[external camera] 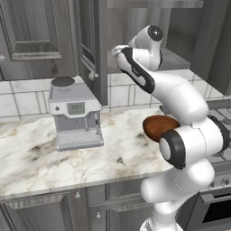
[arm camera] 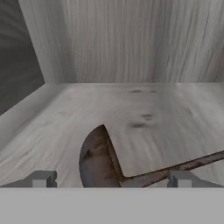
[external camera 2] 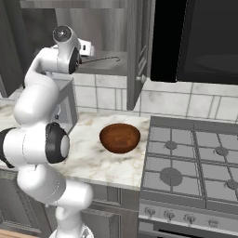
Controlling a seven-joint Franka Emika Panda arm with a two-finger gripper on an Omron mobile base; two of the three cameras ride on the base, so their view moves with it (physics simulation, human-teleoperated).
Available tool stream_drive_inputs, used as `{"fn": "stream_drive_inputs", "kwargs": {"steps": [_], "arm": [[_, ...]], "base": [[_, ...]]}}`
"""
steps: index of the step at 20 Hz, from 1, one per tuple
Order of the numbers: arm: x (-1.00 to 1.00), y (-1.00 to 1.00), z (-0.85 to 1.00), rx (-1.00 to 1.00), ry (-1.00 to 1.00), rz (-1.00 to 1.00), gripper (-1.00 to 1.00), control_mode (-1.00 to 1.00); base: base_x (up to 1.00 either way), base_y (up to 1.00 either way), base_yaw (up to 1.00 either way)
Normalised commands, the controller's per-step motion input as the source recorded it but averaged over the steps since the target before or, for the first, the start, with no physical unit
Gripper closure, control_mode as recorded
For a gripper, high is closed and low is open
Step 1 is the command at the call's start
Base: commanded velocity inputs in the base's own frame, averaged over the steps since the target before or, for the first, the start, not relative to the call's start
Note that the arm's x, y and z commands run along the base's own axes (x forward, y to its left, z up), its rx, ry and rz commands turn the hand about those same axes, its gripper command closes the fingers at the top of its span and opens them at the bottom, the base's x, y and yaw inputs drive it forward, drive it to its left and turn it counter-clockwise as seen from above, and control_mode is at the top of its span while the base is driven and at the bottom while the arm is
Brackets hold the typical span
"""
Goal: Open the cabinet and move the ladle to the pot. Then close the cabinet.
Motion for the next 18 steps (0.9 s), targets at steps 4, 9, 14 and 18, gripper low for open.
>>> {"fn": "stream_drive_inputs", "kwargs": {"steps": [4,9,14,18], "arm": [[0.29,0.09,-0.15,0.00,0.01,0.00,-1.00,-1.00],[0.29,0.00,-0.14,0.00,0.00,0.00,-1.00,-1.00],[0.21,0.00,-0.24,0.00,0.00,0.00,1.00,-1.00],[0.03,0.00,-0.27,0.00,0.01,0.00,1.00,-1.00]], "base": [[0.00,0.00,0.00],[0.00,0.00,0.00],[0.00,0.00,0.00],[0.00,0.00,0.00]]}}
